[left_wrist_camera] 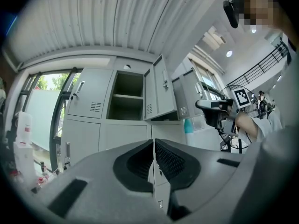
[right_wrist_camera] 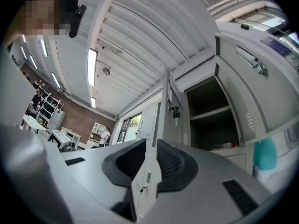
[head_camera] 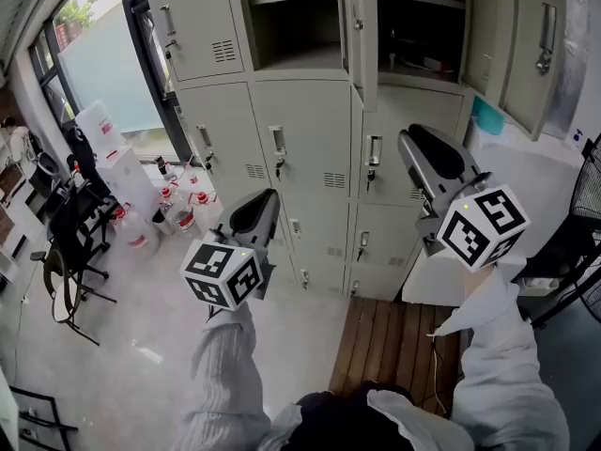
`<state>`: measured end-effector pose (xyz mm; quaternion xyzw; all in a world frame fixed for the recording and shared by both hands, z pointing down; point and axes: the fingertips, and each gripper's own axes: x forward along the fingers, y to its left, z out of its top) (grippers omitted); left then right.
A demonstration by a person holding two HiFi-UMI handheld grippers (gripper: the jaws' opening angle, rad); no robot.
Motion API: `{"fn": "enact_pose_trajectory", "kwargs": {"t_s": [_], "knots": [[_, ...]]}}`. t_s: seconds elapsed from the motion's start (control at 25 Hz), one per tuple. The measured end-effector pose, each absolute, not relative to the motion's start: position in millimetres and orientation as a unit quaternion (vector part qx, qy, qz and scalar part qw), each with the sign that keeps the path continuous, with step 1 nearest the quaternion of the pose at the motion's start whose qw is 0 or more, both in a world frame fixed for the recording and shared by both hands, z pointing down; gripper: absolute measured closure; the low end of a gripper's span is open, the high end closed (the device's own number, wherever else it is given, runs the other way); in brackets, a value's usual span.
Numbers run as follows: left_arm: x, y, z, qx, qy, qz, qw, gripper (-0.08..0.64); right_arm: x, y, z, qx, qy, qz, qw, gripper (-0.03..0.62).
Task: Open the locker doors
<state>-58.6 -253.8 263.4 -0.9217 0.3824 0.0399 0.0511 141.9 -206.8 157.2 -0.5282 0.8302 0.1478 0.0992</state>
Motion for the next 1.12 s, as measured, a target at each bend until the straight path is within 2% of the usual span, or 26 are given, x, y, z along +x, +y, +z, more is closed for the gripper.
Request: {"fn": "enact_pose_trajectory", "kwargs": {"t_s": [0.28, 0.52, 0.88, 1.12], "knots": [[-79.4, -231.8, 297.1, -0.916, 0.398, 0.033, 0.048, 0.543, 101.1, -196.8, 239.7, -0.525, 0.839, 0.124, 0.072, 0.520], [-105.9, -232.9, 334.7, -0.902, 0.431, 0.032, 0.013, 0.543, 61.7, -218.1, 301.7, -0.506, 0.859, 0.047, 0.068, 0.520], [-116.7, -272.9, 364.9, -0.883, 0.468, 0.024, -0.023, 0.543, 36.5, -284.0, 347.6, -0.505, 0.862, 0.016, 0.039, 0.520], [-122.1, -307.2, 366.7, -0.870, 0.491, 0.030, -0.018, 0.543, 27.1, -334.5, 360.3, -0.497, 0.867, -0.001, 0.044, 0.517]]}}
